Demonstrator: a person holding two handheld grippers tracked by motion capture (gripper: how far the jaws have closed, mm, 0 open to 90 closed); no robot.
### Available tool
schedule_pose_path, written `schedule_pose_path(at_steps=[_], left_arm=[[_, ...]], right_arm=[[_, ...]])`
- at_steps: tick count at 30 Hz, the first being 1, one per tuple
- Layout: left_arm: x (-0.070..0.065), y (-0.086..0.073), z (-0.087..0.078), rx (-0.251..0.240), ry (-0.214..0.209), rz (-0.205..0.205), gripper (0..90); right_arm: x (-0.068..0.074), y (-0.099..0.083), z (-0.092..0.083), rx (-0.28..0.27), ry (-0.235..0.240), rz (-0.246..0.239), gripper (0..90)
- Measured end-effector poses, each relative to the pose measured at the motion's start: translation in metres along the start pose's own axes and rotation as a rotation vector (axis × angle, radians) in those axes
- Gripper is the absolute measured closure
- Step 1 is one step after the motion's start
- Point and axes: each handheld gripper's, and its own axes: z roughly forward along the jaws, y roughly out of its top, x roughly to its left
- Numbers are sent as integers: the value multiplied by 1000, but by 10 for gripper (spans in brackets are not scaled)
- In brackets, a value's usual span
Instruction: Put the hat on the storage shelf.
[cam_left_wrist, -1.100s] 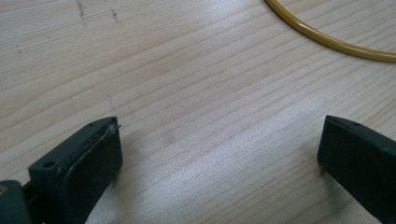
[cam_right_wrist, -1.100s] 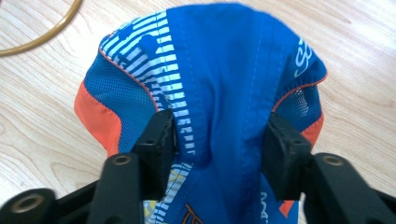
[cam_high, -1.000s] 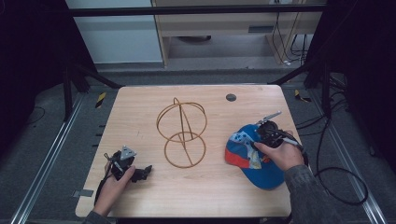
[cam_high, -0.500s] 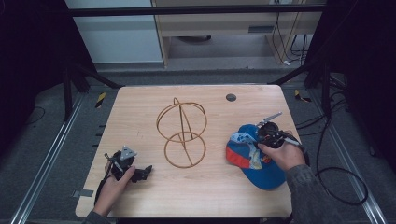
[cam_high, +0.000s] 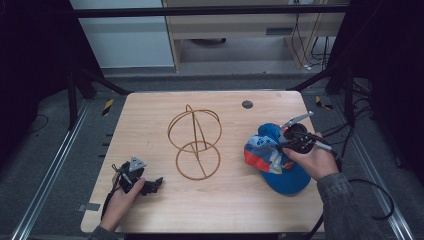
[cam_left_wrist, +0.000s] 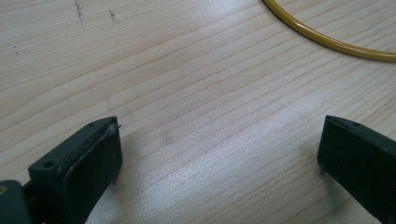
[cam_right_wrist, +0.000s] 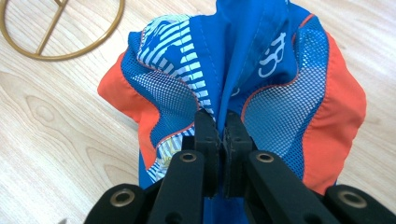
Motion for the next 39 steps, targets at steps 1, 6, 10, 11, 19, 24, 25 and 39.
schedule_pose_path(at_steps=[1,6,10,11,19,24,25,39], left_arm=[[0,0,0,0,-1,-1,0],[0,0,0,0,0,-1,0],[0,0,0,0,0,-2,0],[0,0,0,0,0,-2,0],[0,0,0,0,0,-1,0],[0,0,0,0,0,-1,0],[0,0,0,0,0,-1,0],[-1,0,0,0,-3,3,0]], right_arm=[[0,1,-2,-1,0,1,876],[0,6,-9,-8,1,-17,876],[3,10,-17,-29,7,-35,876],[5,13,-22,-41,6,-52,876],[12,23,-51,-119,15,-97,876],[15,28,-73,-177,16,-108,877],[15,29,-75,-186,18,-109,877],[36,44,-110,-313,40,-170,879]])
